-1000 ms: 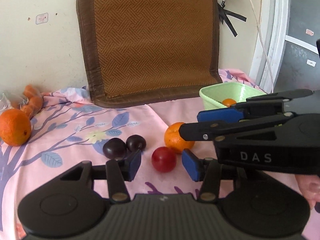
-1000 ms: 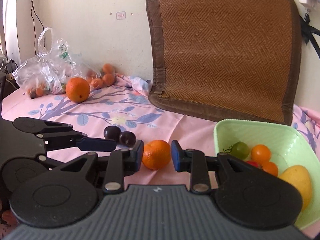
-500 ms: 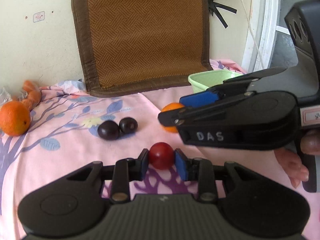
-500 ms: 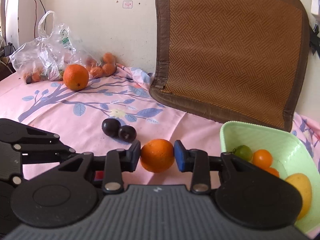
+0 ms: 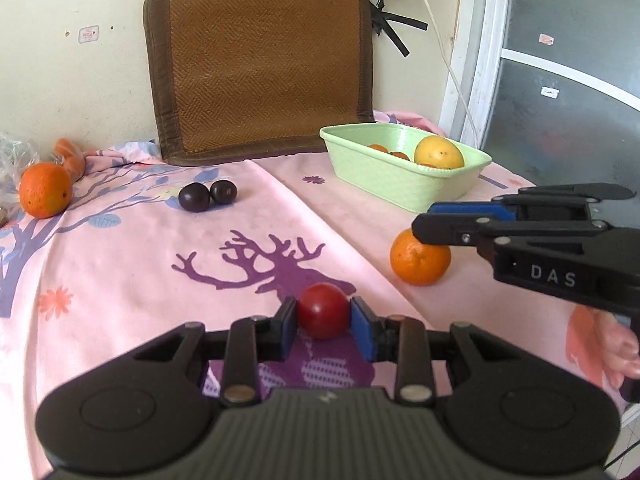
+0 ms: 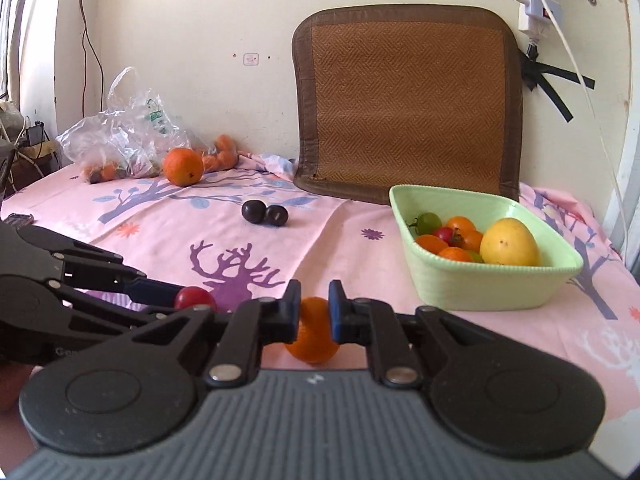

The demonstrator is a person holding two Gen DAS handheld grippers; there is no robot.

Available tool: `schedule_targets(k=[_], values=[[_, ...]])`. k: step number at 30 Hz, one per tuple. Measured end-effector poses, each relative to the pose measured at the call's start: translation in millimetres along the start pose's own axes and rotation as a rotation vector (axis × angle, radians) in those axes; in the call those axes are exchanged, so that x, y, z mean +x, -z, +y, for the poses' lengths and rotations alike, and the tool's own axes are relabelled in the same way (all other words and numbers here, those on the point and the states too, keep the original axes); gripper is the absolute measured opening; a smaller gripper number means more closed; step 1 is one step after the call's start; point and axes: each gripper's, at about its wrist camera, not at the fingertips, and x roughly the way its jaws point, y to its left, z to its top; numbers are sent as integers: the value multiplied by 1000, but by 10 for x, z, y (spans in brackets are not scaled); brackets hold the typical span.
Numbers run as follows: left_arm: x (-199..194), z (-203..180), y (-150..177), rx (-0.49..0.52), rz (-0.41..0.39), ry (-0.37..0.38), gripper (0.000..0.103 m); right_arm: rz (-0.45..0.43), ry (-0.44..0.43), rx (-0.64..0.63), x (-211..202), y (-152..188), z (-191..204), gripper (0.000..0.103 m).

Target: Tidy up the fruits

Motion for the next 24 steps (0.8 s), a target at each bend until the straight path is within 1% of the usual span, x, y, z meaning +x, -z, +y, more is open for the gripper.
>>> schedule_targets(k=[2, 5, 7, 8, 9, 12, 16, 18, 21, 24], values=[[-11, -38, 25, 15, -11, -16, 29, 6, 0, 4, -19, -1, 2, 17], [-29, -40, 33, 12, -14, -22, 30, 10, 0, 10, -49, 28, 7, 18], [-38, -33, 38, 5, -15, -25, 32, 11, -3, 17, -80, 56, 7, 18], [-44, -32, 41, 4, -16, -25, 36, 10, -6, 27, -99, 66, 2, 19], [-58, -38, 50, 5, -18, -26, 39, 5, -9, 36, -120, 70, -6, 22], [-86, -61, 68, 16, -21, -31, 40, -37, -6, 62, -245, 115, -30, 31], [-148, -57, 98, 8, -37, -21, 45, -62, -20, 94, -358, 177, -66, 31], [-186, -47, 104, 5, -46, -17, 47, -61, -22, 95, -380, 210, -63, 32], [-242, -28, 103, -5, -54, -14, 49, -51, -20, 111, -382, 252, -77, 32], [-226, 4, 63, -17, -50, -27, 49, -44, -11, 117, -335, 262, -103, 33]])
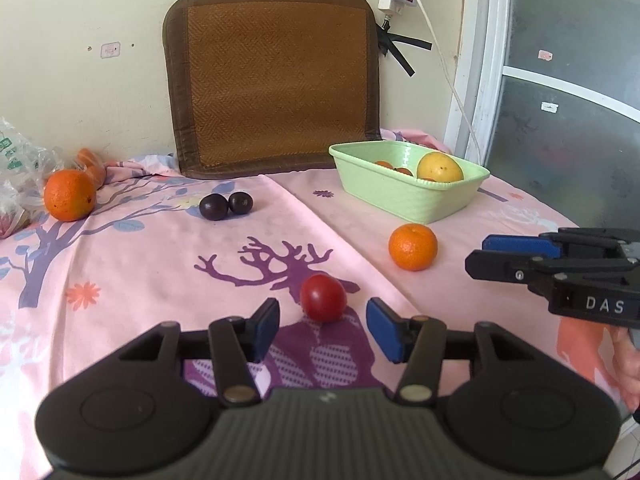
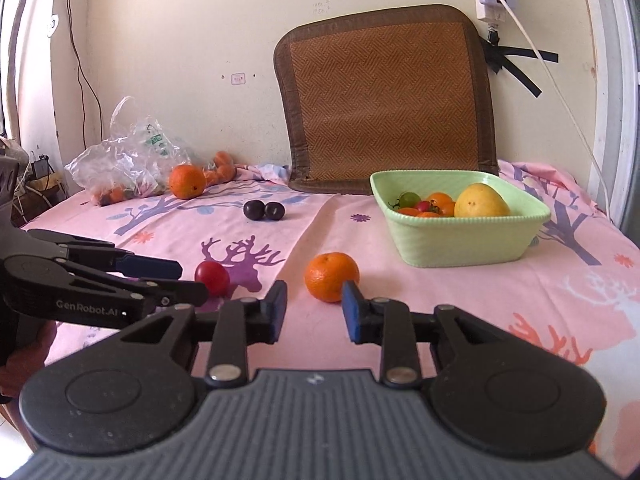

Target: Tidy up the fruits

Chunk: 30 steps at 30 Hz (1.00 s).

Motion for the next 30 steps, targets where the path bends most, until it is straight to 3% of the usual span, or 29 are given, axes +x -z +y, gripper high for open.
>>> schedule_targets(k=[2, 3, 5, 30], values=[[27, 1, -32, -2, 4, -7, 49, 8, 6, 5, 41, -8, -14, 34], [37, -4, -47, -1, 4, -6, 49, 11, 4, 7, 58, -14, -22, 47], [41, -36, -65, 9, -2, -5, 49, 1, 9, 10, 63, -12, -20, 55], [85, -24, -73, -4, 9, 28, 54, 28, 13, 7, 251, -31, -63, 56]])
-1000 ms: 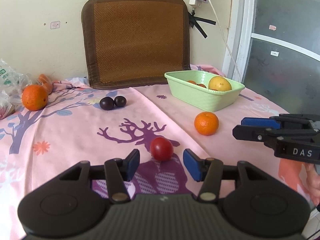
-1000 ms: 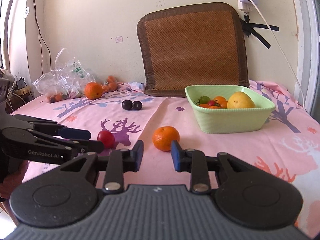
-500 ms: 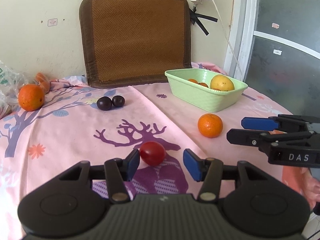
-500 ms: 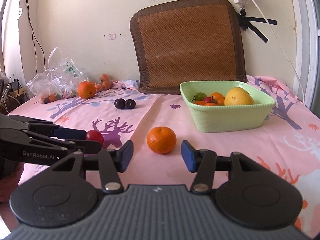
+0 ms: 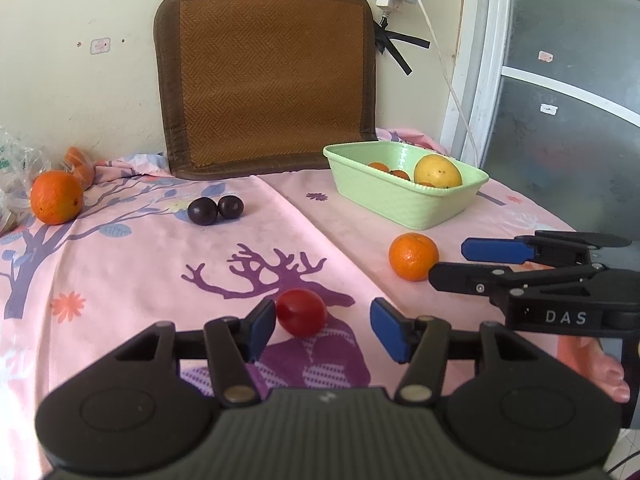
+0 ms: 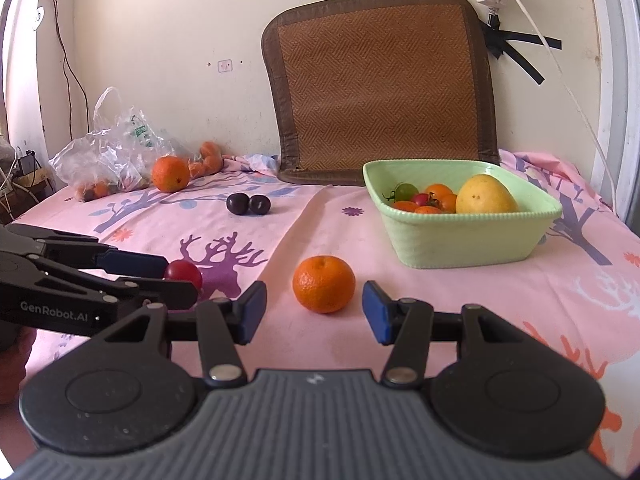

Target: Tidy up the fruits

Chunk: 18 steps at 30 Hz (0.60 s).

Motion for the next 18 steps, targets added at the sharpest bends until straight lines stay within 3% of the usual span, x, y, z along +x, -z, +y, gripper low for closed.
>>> schedule_targets(k=[13, 16, 18], values=[[180, 65, -43, 12, 39, -53, 53, 31, 7, -33, 218, -60, -18, 58], [228, 69, -51, 18, 51, -60, 46, 70, 12, -36, 332, -60, -49, 57], [239, 55, -54, 35, 48, -79, 30, 106, -11, -24, 396, -61, -70, 43]])
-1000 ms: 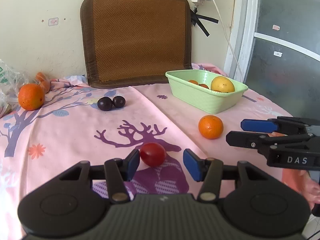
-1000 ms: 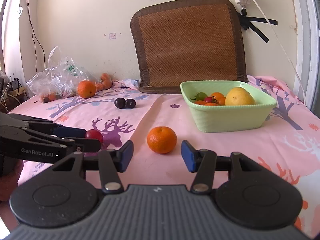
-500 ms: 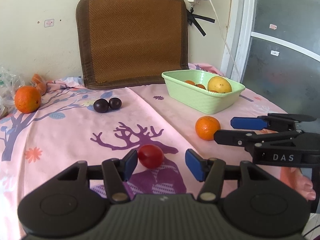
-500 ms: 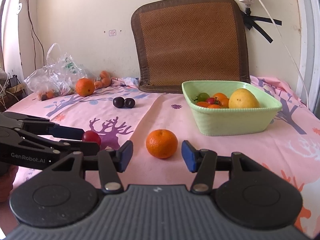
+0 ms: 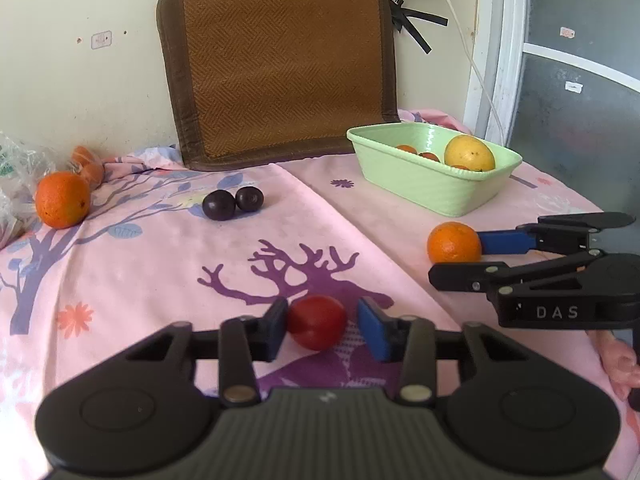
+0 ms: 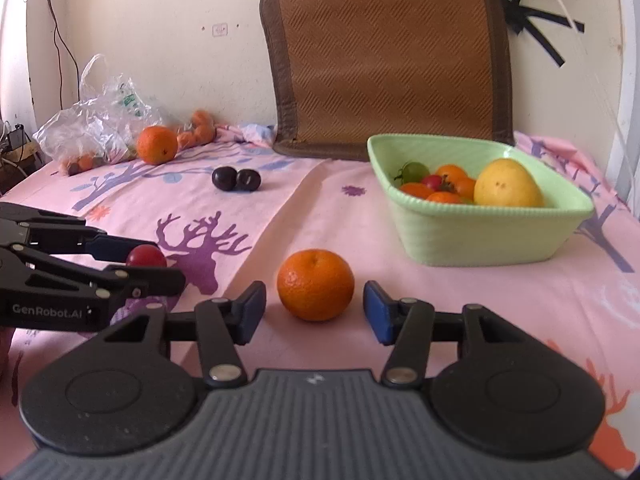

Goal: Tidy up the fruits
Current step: 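Carry the tomato and orange into the basket and open both tools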

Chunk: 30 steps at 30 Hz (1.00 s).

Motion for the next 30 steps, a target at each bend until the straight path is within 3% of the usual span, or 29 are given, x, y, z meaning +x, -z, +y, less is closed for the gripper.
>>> schedule_targets(k=[4, 10, 13, 17, 24, 27, 30], values=[[16, 90, -134, -66, -1, 51, 30, -49, -12, 14, -77, -8, -26, 42], [124, -2, -802, -72, -93, 182, 30, -215, 37, 24, -323, -125, -130, 42], [310, -155, -1147, -45, -124, 231, 30, -278, 101, 22, -347, -238, -272, 42], [739, -356, -1439, -49, -85, 284, 31, -280, 154, 73, -230, -348, -541, 42], [1260, -447, -1507, -73, -7, 264, 32, -247, 181, 80, 10, -362, -703, 44], [1317, -468, -1489, -60, 0, 255, 39, -247, 183, 83, 35, -337, -713, 46], [1290, -463, -1488, -57, -8, 241, 40, -277, 194, 89, -9, -336, -735, 47]])
